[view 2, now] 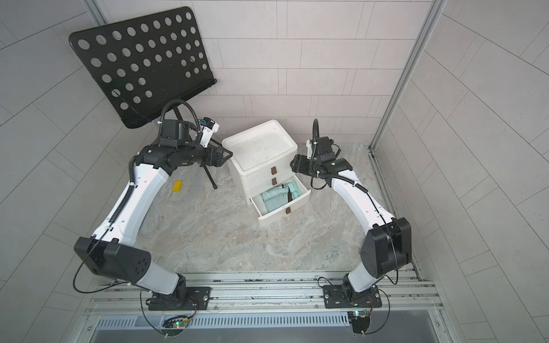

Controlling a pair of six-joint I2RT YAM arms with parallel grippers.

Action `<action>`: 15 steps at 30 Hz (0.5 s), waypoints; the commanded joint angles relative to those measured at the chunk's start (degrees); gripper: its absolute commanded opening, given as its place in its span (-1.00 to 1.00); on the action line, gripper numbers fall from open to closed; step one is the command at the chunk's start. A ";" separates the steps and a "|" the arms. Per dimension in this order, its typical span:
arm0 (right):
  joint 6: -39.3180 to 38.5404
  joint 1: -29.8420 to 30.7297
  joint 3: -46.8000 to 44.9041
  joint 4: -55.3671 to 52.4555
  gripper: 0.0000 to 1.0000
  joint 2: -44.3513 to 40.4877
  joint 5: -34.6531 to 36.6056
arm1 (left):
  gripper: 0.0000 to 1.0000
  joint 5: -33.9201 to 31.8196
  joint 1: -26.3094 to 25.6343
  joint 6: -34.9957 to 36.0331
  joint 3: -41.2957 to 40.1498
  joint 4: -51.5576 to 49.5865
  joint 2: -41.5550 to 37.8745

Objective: Place the umbrella in the drawer by color
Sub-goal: Place the umbrella in the drawer, then close the drawer in the storage box.

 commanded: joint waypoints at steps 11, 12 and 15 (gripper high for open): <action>-4.61 -3.03 24.00 -6.12 0.47 15.97 -1.95 | 0.76 -7.80 0.56 -0.81 13.77 -2.25 13.78; -4.46 -2.94 25.99 -7.17 0.47 17.45 -2.43 | 0.77 -8.10 0.69 -0.74 14.57 -1.99 14.71; -4.91 -2.74 28.25 -9.96 0.46 18.55 -1.62 | 0.77 -8.33 0.67 -0.24 16.02 -0.85 16.84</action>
